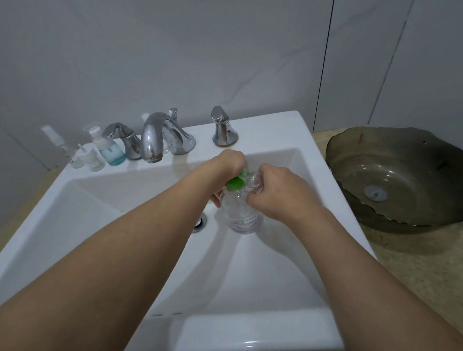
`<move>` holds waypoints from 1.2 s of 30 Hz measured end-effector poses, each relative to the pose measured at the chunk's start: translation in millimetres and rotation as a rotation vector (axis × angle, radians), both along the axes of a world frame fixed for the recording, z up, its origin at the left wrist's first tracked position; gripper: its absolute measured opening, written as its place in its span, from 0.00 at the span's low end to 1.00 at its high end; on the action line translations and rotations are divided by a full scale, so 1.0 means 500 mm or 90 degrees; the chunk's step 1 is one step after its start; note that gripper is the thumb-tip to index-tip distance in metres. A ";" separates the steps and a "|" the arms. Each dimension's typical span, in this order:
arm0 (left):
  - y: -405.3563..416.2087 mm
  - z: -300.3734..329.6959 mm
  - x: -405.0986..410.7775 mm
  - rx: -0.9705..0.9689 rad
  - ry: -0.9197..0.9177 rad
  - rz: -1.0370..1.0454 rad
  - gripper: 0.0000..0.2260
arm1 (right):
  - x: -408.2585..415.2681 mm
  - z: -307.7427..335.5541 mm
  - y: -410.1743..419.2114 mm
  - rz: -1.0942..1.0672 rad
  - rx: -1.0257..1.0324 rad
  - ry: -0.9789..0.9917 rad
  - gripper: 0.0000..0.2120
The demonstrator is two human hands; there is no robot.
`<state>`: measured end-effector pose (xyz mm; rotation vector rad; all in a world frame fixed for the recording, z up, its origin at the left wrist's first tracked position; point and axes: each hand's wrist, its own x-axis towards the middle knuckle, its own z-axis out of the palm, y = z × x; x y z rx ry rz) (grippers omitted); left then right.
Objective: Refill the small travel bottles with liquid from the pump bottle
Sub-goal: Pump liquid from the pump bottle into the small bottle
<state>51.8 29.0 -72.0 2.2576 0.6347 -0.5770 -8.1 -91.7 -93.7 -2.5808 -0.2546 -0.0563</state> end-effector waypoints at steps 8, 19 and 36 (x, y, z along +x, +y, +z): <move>0.022 0.020 0.000 -0.137 0.094 0.025 0.20 | -0.001 0.000 0.001 0.001 0.013 -0.031 0.13; 0.011 0.031 0.001 -0.085 0.090 -0.003 0.17 | -0.001 0.006 -0.001 -0.009 0.013 -0.035 0.15; 0.019 0.028 -0.002 -0.128 0.101 0.015 0.16 | 0.002 -0.005 -0.003 -0.003 0.060 0.022 0.12</move>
